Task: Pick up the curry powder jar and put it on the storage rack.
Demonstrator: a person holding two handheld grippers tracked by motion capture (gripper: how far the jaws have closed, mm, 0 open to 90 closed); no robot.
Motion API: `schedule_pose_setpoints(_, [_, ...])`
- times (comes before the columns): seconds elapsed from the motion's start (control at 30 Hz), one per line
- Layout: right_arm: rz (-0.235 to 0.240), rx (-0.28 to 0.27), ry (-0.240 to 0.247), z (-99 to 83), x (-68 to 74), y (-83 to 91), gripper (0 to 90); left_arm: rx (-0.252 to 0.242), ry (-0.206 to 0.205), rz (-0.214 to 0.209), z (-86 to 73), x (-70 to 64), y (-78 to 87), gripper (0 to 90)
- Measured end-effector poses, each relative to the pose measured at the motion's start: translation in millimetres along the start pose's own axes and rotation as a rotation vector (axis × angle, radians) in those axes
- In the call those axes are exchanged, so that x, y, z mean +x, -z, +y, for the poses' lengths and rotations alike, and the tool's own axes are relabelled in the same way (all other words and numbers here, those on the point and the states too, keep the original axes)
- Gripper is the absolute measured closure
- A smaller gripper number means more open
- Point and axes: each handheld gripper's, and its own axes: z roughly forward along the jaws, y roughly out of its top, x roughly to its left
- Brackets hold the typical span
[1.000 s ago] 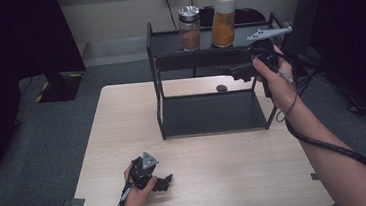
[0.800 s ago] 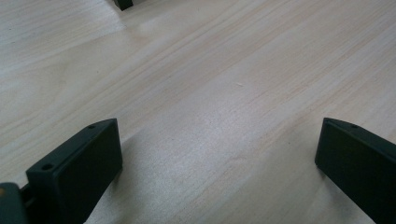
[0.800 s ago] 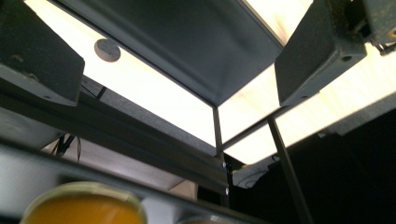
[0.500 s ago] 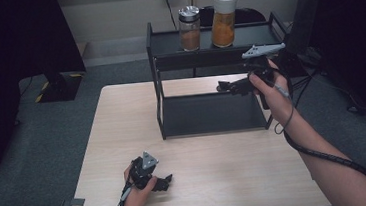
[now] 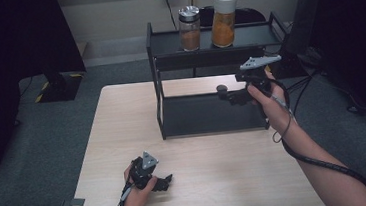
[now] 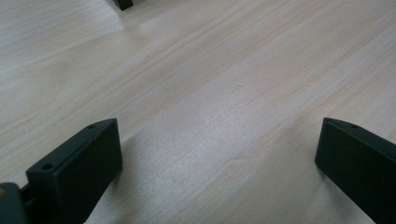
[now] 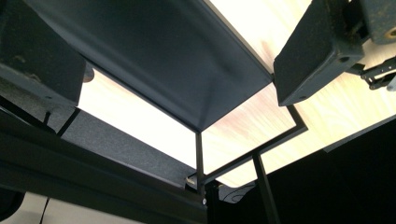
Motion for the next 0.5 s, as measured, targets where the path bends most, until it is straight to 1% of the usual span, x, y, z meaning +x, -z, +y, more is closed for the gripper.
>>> schedule_pose_setpoints(0.37, [0.02, 0.022, -0.001, -21.0, 1.6, -8.7, 1.4, 0.0, 0.001, 0.0, -0.1, -0.1, 0.0, 0.0])
schedule_pose_setpoints(0.5, [0.022, 0.043, 0.007, -28.4, 2.5, -10.8, 1.6, 0.0, 0.0, 0.0, -0.1, 0.0, 0.0, 0.0])
